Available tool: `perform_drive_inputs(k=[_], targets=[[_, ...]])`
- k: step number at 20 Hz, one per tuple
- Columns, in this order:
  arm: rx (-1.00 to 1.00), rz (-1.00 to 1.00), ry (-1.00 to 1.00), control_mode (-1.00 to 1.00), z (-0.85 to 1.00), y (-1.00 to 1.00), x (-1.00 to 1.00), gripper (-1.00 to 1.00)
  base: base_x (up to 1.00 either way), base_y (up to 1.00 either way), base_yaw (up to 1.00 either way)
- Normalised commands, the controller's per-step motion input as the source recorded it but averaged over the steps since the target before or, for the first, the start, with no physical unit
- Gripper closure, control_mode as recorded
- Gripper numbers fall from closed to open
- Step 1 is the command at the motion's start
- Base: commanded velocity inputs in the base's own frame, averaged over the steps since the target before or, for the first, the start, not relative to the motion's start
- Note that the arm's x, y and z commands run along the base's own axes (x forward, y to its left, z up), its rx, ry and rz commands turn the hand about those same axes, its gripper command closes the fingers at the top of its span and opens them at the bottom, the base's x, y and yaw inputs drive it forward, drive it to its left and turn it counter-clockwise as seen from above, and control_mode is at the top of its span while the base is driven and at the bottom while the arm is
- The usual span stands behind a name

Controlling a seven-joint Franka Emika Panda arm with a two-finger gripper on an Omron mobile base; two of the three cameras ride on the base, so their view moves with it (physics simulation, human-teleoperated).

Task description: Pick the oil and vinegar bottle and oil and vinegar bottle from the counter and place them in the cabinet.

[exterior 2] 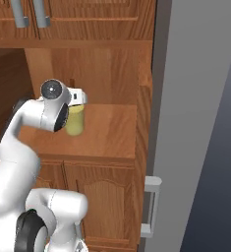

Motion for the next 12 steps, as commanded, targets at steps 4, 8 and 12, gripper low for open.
perform_drive_inputs(k=[4, 8, 12], targets=[[0.00, 0.00, -0.05, -1.00, -0.06, -0.22, -0.79, -1.00, 0.00, 0.00, 0.00], [0.00, 0.00, -0.05, -1.00, -0.16, -0.33, -1.00, -1.00, 0.00, 0.00, 0.00], [0.00, 0.00, -0.06, -1.00, -0.19, -0.33, -1.00, -1.00, 0.00, 0.00, 0.00]])
